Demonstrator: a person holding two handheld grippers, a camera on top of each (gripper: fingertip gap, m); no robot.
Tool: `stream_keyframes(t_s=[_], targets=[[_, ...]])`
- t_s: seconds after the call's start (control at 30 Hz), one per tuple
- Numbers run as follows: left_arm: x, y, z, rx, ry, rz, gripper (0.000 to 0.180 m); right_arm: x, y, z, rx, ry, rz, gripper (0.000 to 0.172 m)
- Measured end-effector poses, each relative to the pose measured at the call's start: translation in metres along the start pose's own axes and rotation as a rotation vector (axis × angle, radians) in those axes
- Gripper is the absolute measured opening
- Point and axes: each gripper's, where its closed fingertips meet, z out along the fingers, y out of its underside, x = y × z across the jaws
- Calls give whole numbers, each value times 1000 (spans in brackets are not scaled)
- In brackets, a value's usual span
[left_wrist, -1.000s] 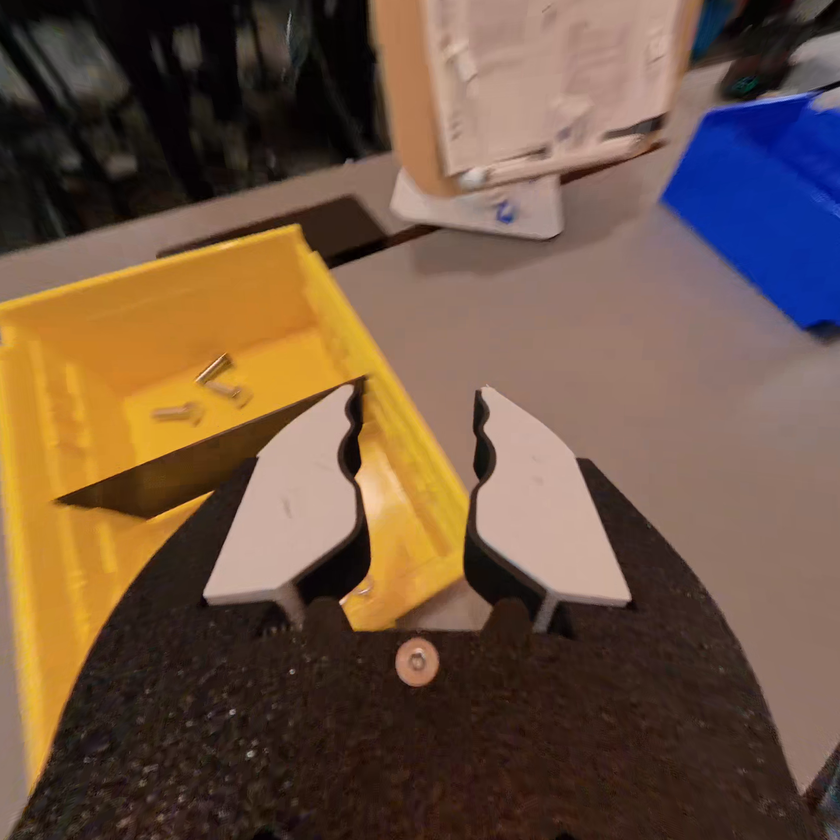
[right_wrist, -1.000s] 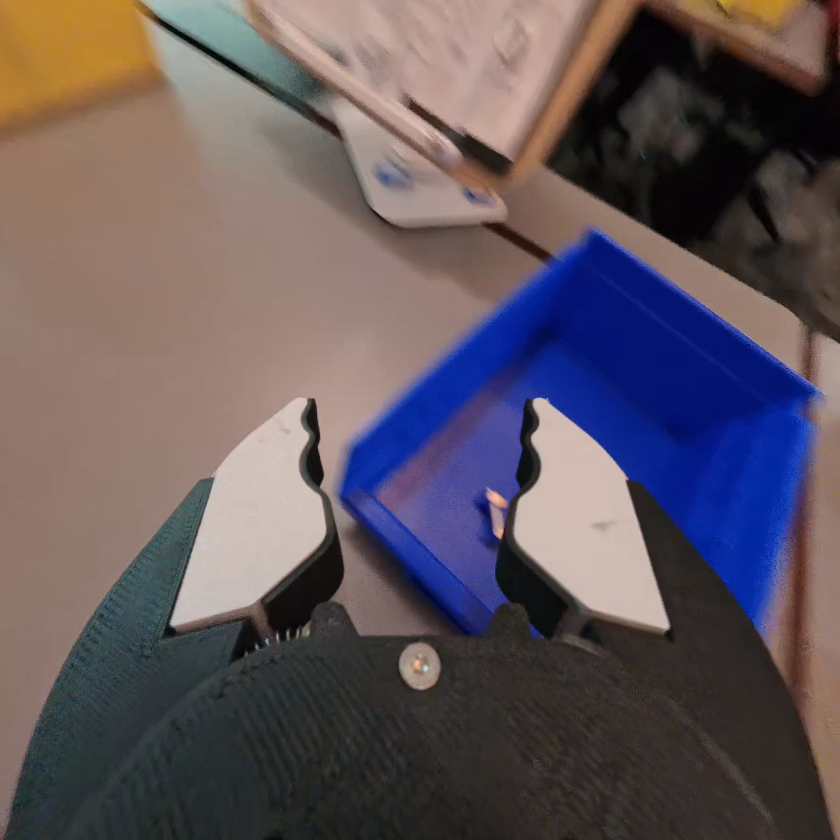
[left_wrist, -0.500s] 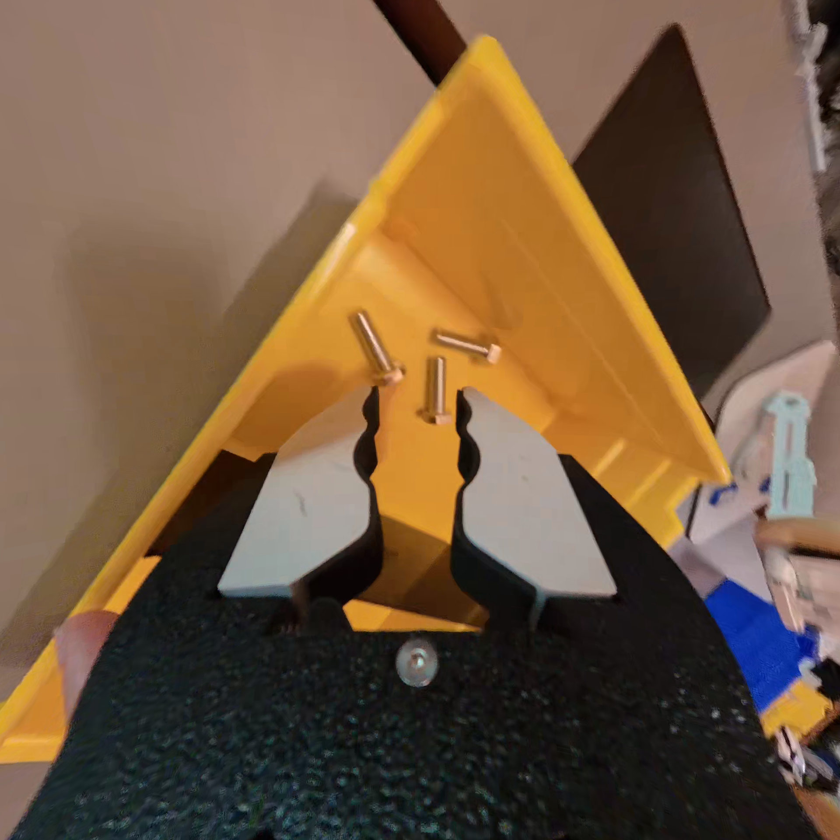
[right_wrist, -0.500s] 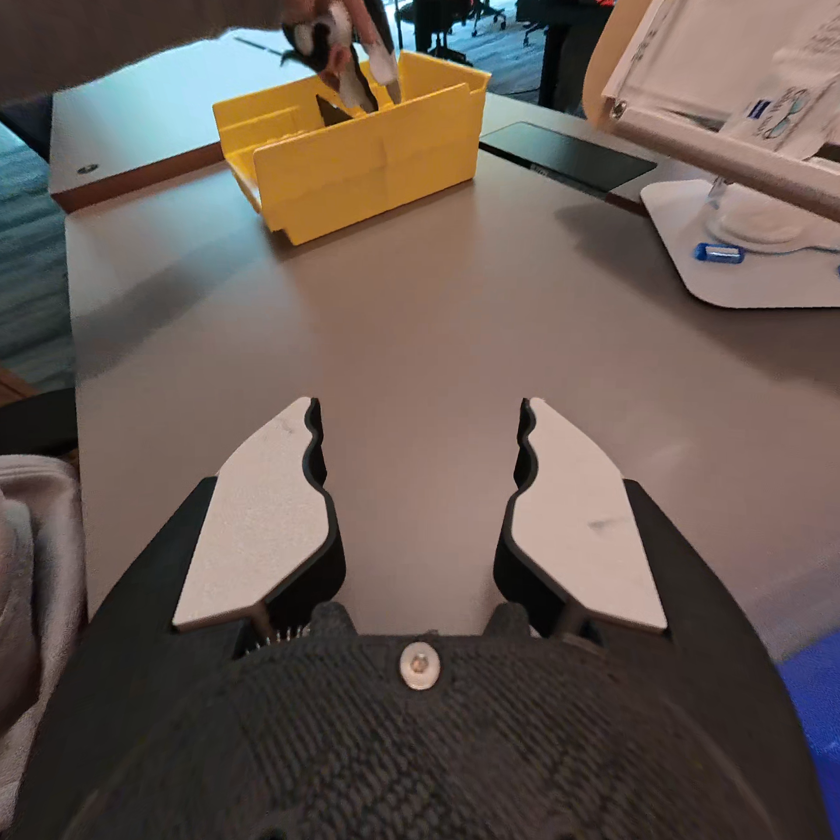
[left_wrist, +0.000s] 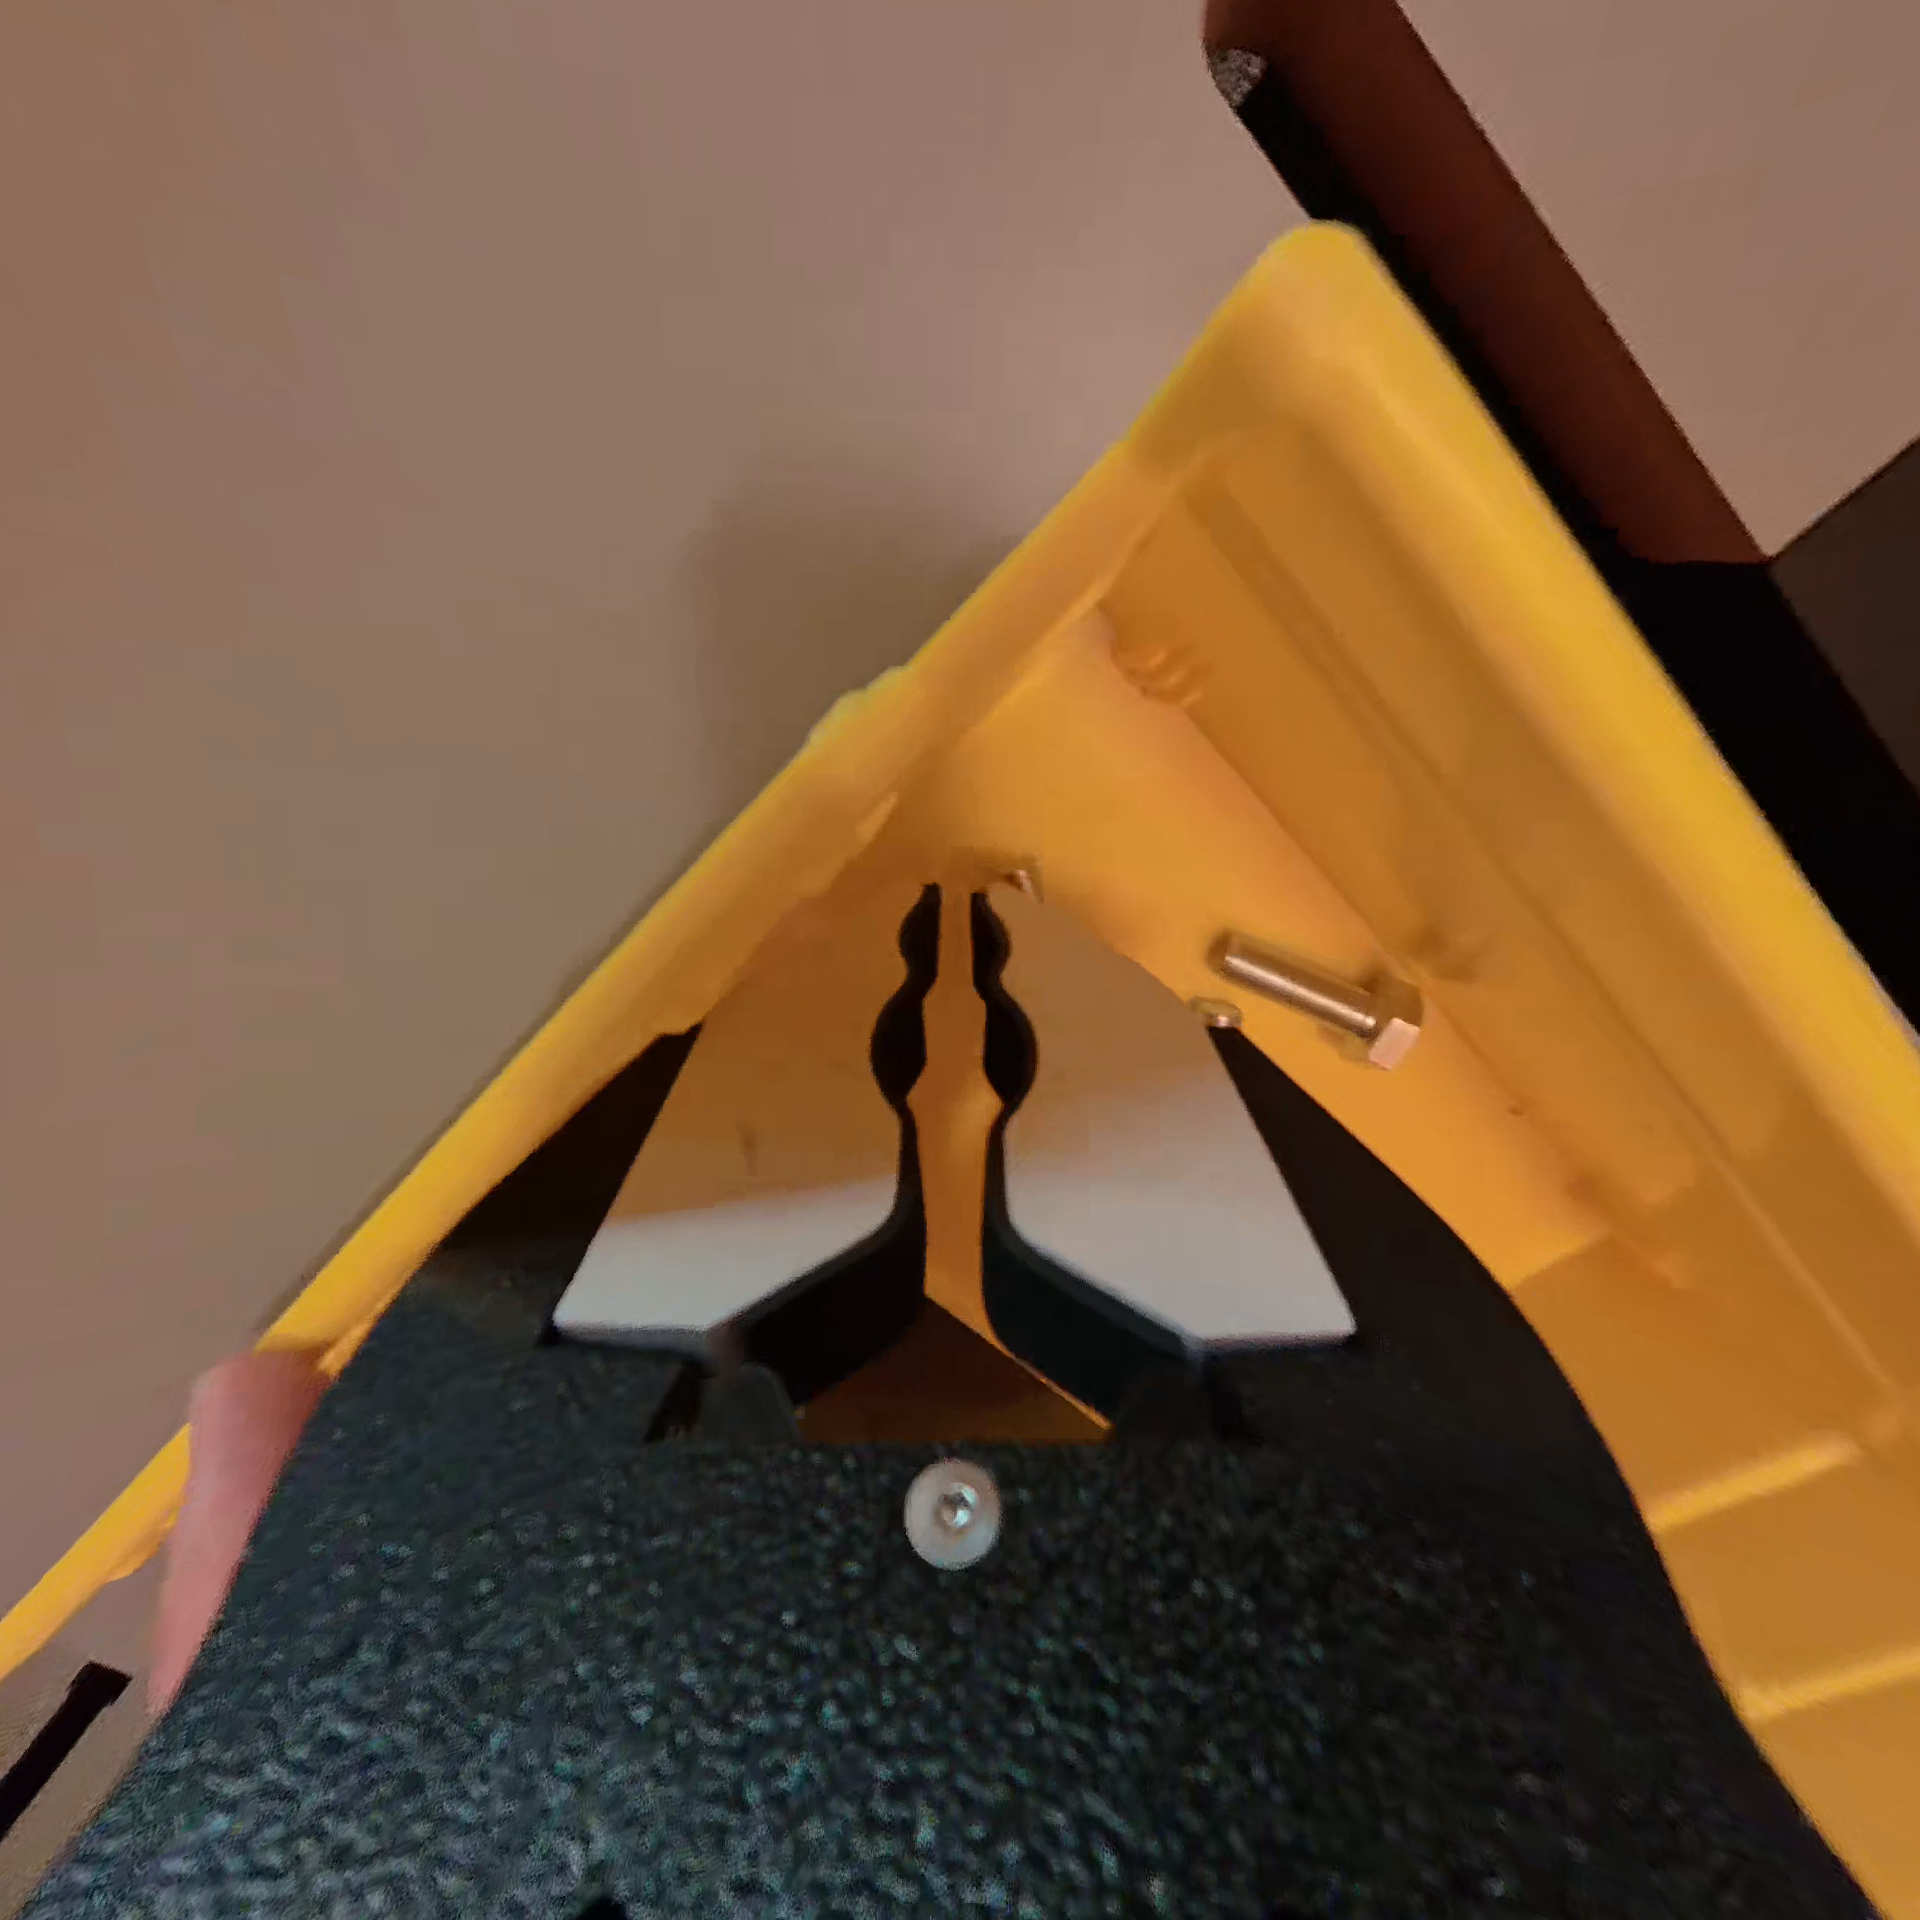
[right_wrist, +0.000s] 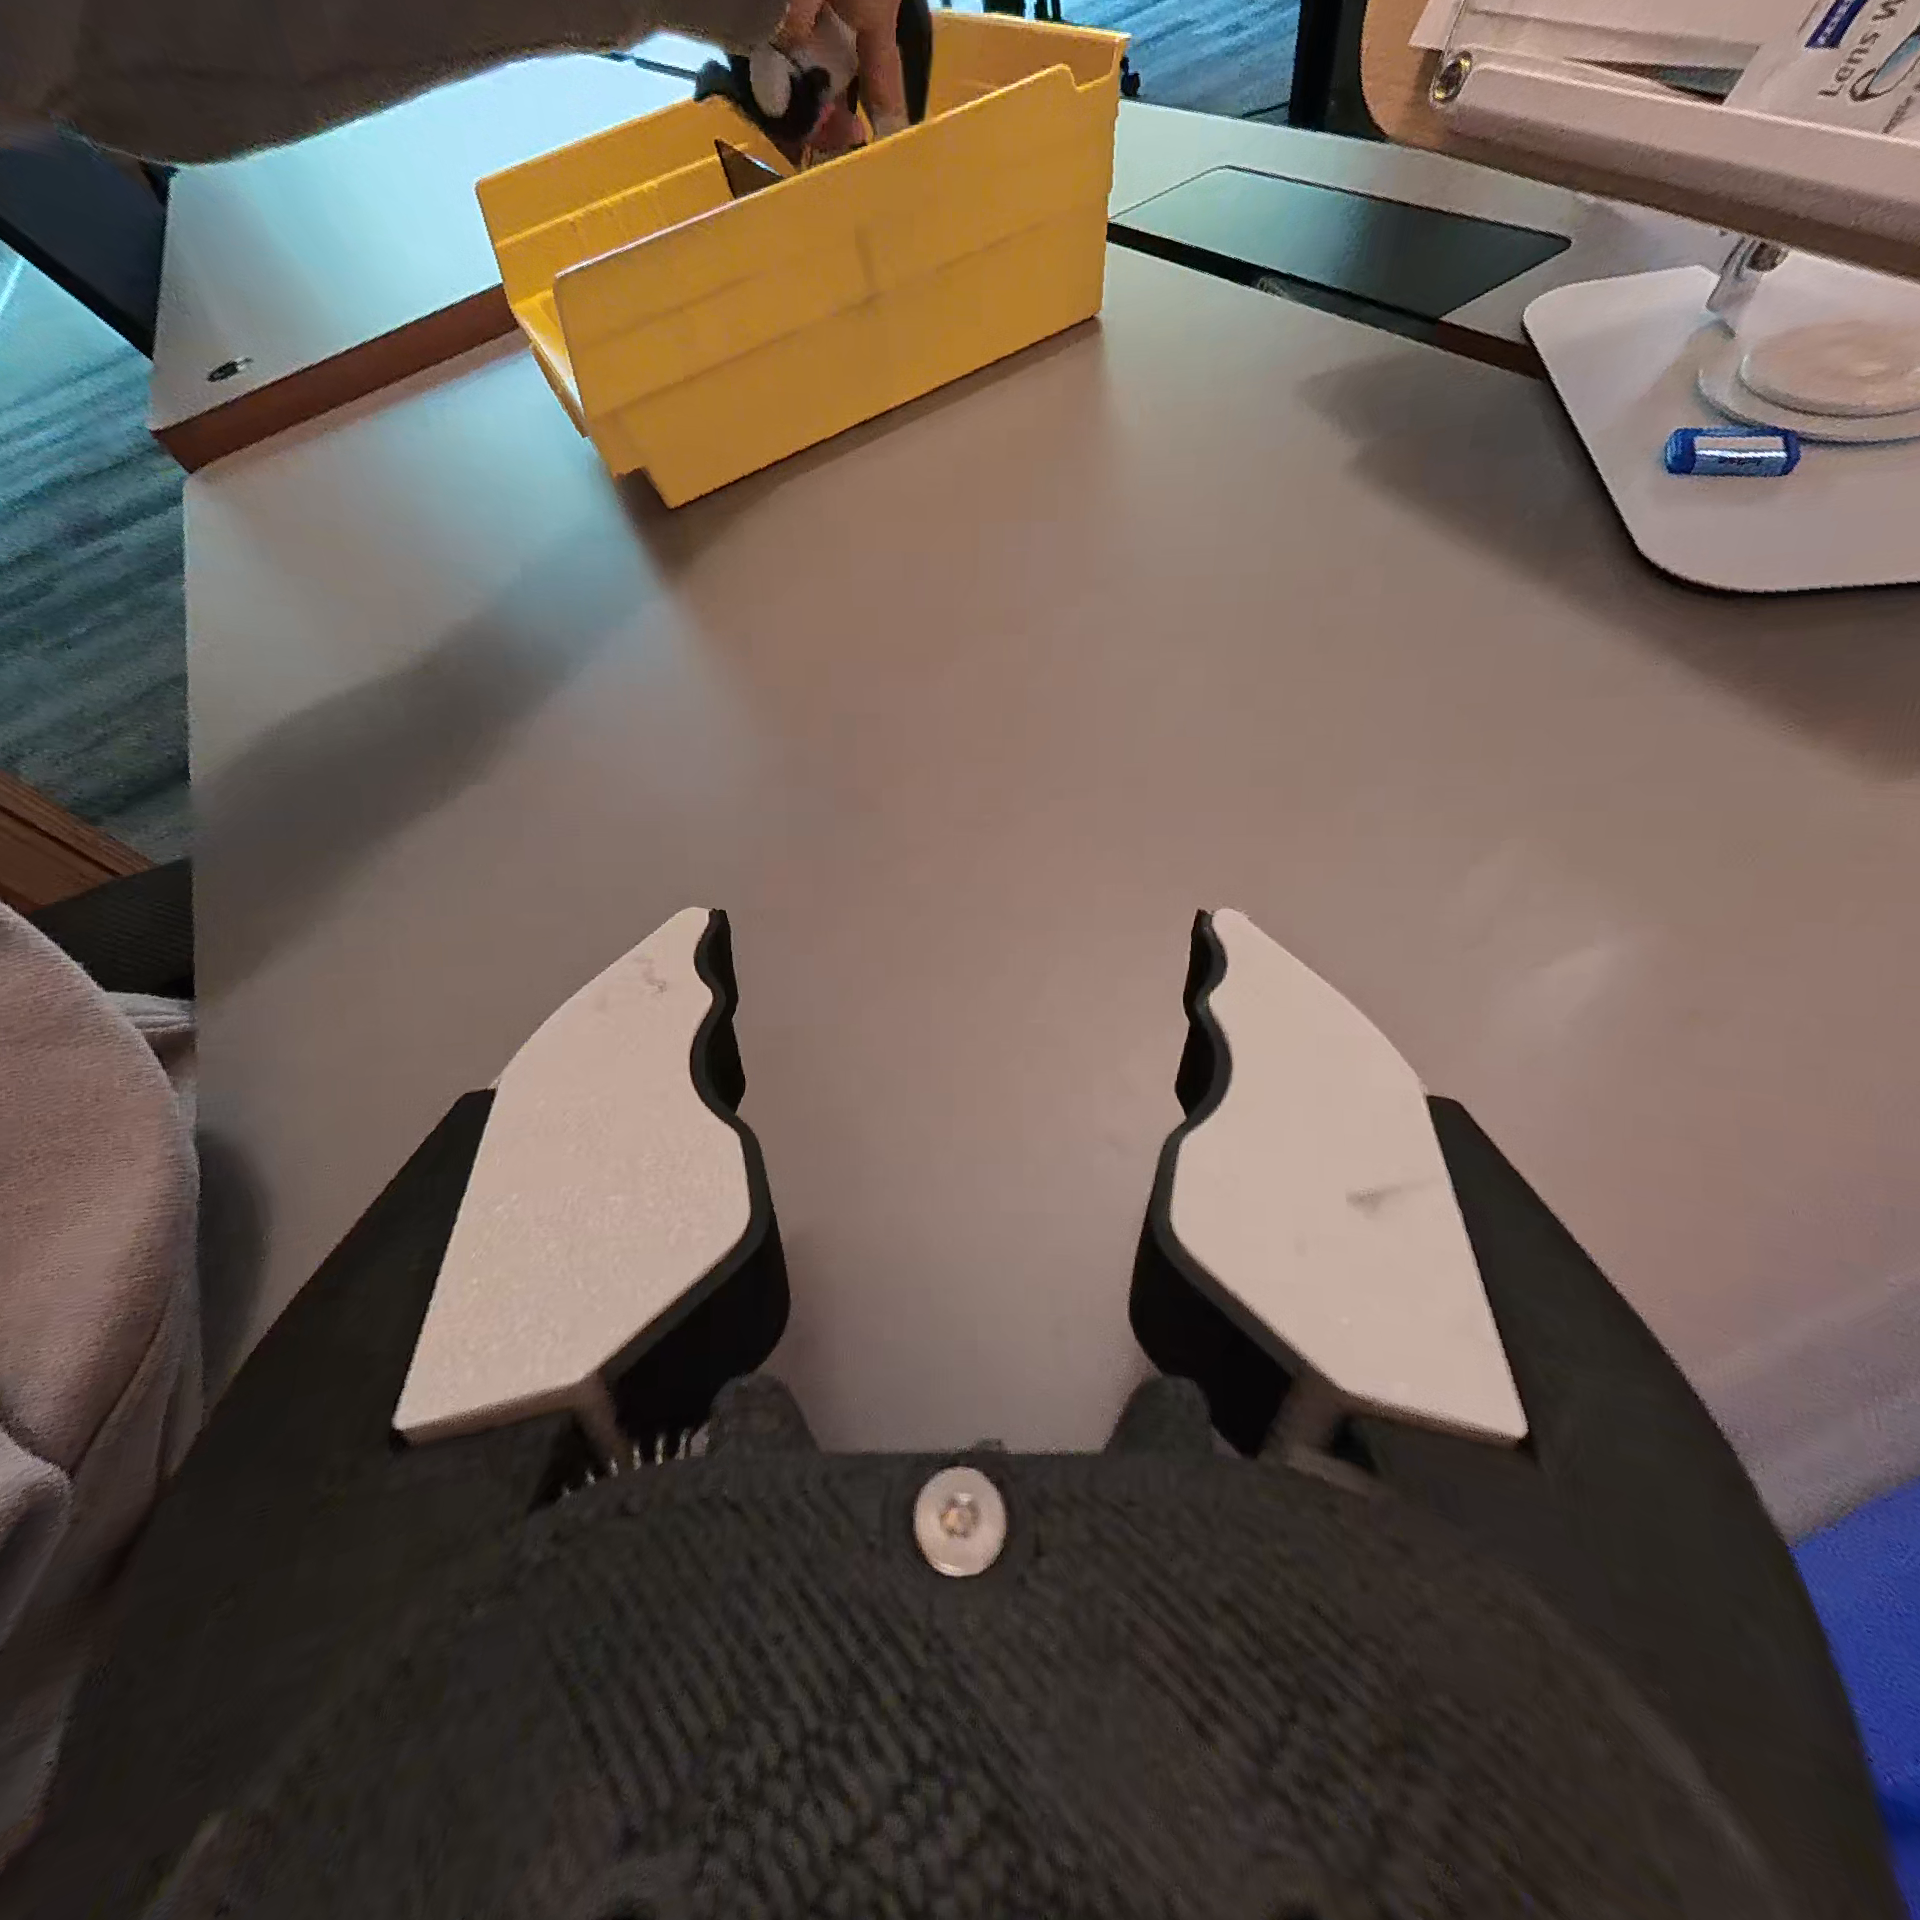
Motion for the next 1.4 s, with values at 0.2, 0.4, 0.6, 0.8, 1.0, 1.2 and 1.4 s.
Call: stream_keyframes(t_s=[0.2,0.4,0.6,0.8,1.0,1.2,1.4], targets=[[9,0,1,-1,25,-19,11,-2,1,-1,6,-27,15,84],[16,5,10,-34,114,-82,14,-3,1,-2,16,-41,20,82],[12,8,12,-14,123,-96,4,-5,2,1,13,-55,27,80],[16,9,5,-38,225,-104,8,-7,2,0,5,-49,8,80],[22,20,-10,-85,161,473,17,-8,2,-3,-1,-37,-24,79],[6,17,-11,-64,-196,1325,22,-10,3,-4,-7,-38,-59,78],[18,35,-2,-71,-72,1519,16,-10,0,-6,5,-31,-67,78]])
